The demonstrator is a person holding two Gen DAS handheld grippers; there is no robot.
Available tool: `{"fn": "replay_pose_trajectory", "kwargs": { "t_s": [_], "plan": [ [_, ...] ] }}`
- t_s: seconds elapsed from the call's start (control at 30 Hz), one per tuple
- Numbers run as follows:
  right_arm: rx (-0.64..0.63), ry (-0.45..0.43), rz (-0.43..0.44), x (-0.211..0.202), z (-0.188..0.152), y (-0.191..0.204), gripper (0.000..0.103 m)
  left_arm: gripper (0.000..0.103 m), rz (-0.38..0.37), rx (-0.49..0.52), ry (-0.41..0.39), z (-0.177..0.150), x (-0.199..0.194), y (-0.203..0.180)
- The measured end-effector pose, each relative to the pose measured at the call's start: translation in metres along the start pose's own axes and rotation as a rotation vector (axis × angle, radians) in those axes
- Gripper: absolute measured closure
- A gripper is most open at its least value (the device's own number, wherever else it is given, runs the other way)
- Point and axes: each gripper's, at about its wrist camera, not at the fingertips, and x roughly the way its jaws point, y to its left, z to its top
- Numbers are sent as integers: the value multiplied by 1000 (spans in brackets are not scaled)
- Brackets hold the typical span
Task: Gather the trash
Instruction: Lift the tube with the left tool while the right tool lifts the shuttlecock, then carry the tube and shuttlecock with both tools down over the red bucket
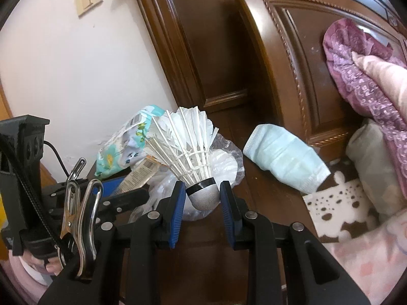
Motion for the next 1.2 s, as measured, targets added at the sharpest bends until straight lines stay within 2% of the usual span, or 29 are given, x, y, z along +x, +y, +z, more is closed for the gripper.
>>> {"fn": "replay_pose_trajectory", "kwargs": {
  "t_s": [0.8, 1.2],
  "plan": [
    [-13, -84, -36, -112, -49, 27, 74, 64, -19, 16, 11, -52, -78, -26],
    [-10, -89, -27, -153, -94, 48, 74, 64, -26, 10, 44, -100, -103, -37]
  ]
}}
